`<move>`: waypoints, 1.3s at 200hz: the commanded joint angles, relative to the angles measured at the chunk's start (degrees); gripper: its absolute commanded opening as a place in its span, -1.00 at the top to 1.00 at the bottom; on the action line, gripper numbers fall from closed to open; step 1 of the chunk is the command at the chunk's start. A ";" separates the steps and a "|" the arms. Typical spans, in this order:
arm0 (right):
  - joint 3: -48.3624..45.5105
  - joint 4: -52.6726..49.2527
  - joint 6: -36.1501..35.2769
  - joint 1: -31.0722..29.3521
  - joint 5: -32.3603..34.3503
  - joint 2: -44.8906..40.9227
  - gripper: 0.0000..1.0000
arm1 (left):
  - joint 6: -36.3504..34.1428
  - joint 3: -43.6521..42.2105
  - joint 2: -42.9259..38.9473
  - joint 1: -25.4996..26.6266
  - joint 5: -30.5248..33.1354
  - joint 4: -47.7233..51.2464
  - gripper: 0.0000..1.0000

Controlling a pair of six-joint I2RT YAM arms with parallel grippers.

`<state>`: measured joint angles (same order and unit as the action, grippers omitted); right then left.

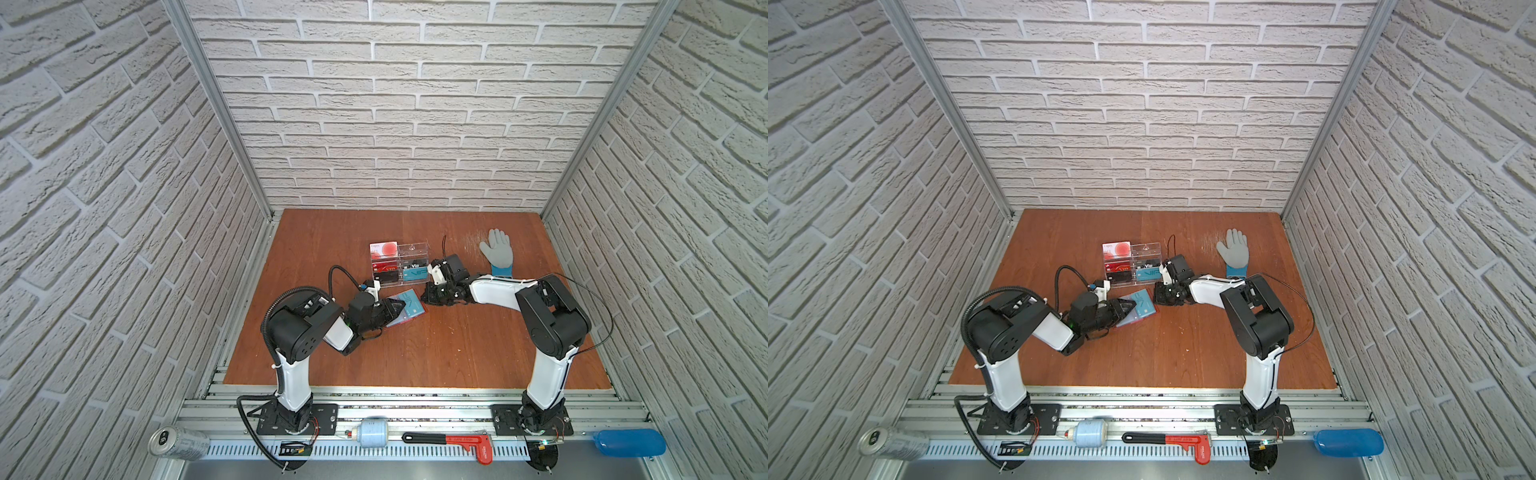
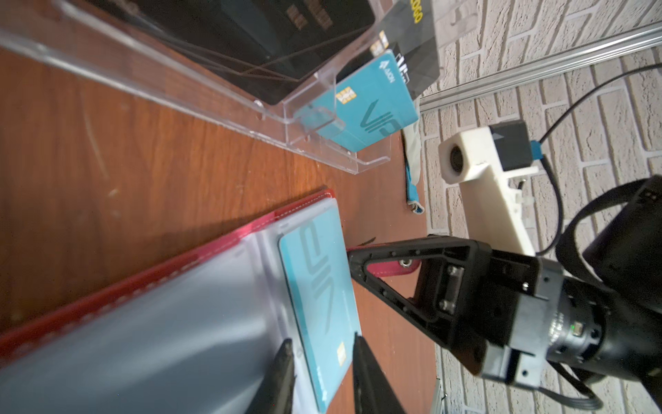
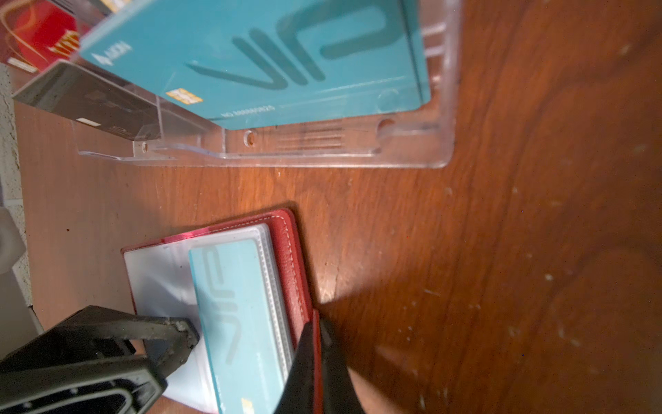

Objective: Take the credit cards out of the card holder

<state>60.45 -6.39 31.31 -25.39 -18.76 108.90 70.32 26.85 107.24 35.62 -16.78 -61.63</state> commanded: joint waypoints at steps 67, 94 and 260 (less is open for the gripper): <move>-1.69 -6.70 0.33 -0.80 0.83 3.16 0.89 | 1.37 2.99 1.80 -0.10 0.82 0.62 0.40; -1.72 -6.59 0.33 -0.81 0.83 2.98 0.89 | 1.46 3.03 1.05 -0.01 1.80 4.05 0.40; -1.73 -6.55 0.33 -0.80 0.75 3.07 0.89 | 10.53 4.94 6.69 1.55 1.69 -1.04 0.31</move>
<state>60.45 -6.39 31.33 -25.30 -18.63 108.90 79.70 30.83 111.53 36.03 -15.09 -63.57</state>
